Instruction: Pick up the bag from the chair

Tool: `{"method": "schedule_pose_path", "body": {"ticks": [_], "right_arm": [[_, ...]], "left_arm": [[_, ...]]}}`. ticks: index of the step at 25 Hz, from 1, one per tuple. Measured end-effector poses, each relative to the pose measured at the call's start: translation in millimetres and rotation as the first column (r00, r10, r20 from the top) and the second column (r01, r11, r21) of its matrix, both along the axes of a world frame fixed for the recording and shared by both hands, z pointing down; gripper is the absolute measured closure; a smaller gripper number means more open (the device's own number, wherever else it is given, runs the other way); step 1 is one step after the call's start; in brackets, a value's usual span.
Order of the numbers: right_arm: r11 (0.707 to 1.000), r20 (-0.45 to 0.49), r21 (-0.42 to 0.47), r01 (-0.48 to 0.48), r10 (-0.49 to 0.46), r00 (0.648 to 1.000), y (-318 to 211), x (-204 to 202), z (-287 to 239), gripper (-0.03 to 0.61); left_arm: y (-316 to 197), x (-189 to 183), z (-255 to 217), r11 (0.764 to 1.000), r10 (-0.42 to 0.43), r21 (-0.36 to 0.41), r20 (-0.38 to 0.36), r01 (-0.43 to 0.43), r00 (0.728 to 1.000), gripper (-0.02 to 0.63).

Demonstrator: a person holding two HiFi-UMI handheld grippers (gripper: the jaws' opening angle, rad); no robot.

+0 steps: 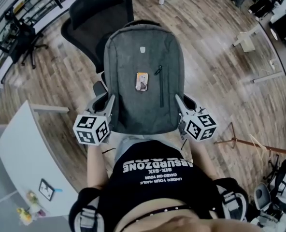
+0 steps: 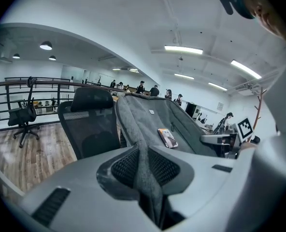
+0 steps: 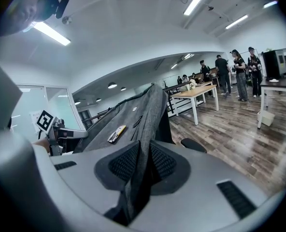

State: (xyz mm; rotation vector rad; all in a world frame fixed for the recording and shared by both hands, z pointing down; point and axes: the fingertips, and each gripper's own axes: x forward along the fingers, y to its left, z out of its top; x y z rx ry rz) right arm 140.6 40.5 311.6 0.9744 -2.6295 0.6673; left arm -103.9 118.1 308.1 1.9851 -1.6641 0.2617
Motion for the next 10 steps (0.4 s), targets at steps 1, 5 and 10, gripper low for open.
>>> {"method": "schedule_pose_path", "body": {"ticks": [1, 5, 10], "right_arm": [[1.0, -0.001, -0.001, 0.004, -0.004, 1.0, -0.3, -1.9, 0.0, 0.506], [1.0, -0.008, -0.002, 0.023, -0.023, 1.0, -1.7, -10.0, -0.2, 0.506], [0.999, -0.01, -0.009, 0.033, -0.033, 0.999, -1.6, -21.1, 1.4, 0.506]], "left_arm": [[0.8, -1.3, 0.2, 1.0, -0.005, -0.001, -0.002, 0.005, 1.0, 0.537], [2.5, -8.1, 1.4, 1.0, -0.018, -0.007, -0.011, 0.018, 1.0, 0.537], [4.4, -18.2, 3.7, 0.999, -0.029, -0.015, -0.014, 0.029, 0.999, 0.537]]}}
